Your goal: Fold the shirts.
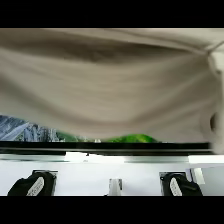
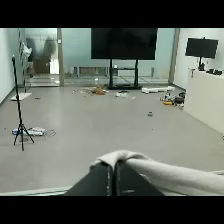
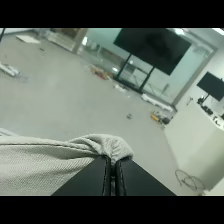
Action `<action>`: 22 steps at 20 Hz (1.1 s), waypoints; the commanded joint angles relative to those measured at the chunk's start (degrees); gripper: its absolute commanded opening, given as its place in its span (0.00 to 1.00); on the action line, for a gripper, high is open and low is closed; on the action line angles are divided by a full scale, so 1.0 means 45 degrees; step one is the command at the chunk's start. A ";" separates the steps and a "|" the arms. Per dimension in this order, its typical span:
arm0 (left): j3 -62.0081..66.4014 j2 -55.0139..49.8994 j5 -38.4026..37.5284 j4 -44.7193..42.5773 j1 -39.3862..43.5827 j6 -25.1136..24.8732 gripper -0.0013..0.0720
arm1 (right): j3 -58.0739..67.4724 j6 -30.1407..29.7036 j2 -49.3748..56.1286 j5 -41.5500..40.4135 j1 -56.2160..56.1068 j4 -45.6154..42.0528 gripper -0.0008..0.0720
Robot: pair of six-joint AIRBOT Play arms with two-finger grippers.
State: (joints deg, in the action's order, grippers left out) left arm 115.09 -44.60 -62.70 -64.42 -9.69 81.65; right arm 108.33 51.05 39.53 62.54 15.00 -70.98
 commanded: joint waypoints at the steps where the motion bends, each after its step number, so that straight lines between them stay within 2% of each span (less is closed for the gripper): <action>1: -0.0117 -0.0355 -0.0583 -0.0408 -0.0010 0.0019 0.05 | 0.0049 0.0330 0.0437 0.1200 -0.0010 -0.1277 0.05; 3: -0.0126 -0.1287 -0.2001 -0.0471 -0.0010 0.0029 0.05 | 0.0049 0.0335 0.1467 0.2608 -0.0010 -0.1651 0.05; 6: -0.1025 -0.3419 -0.4459 -0.0597 0.0005 0.0151 0.06 | -0.0165 0.0330 0.4289 0.5693 -0.0010 -0.1540 0.05; 9: -0.3327 -0.5484 -0.4299 -0.0933 0.0019 0.0155 0.06 | -0.1010 0.0724 0.7441 0.6387 -0.0306 -0.1457 0.05; 11: -0.4614 -0.6970 -0.3293 -0.0933 0.0019 0.0160 0.06 | -0.1209 0.1035 0.9782 0.5391 -0.1370 -0.1797 0.05; 15: -0.4847 -0.9836 -0.1593 -0.0869 0.0044 0.0913 0.06 | -0.1190 0.2608 1.3012 0.1132 -0.2730 -0.1763 0.05; 19: -0.4833 -1.1526 0.0831 0.0185 0.0131 0.0971 0.06 | -0.1195 0.3036 1.4294 -0.1836 -0.2973 -0.1205 0.05; 22: -0.4833 -1.1919 0.1593 0.0223 0.0316 0.0729 0.06 | -0.1195 0.3327 1.4542 -0.2380 -0.2968 -0.1399 0.05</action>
State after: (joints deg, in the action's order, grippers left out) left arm 93.56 -95.04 -60.95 -64.86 -8.82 85.56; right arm 103.02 64.12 102.35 57.82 2.26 -77.54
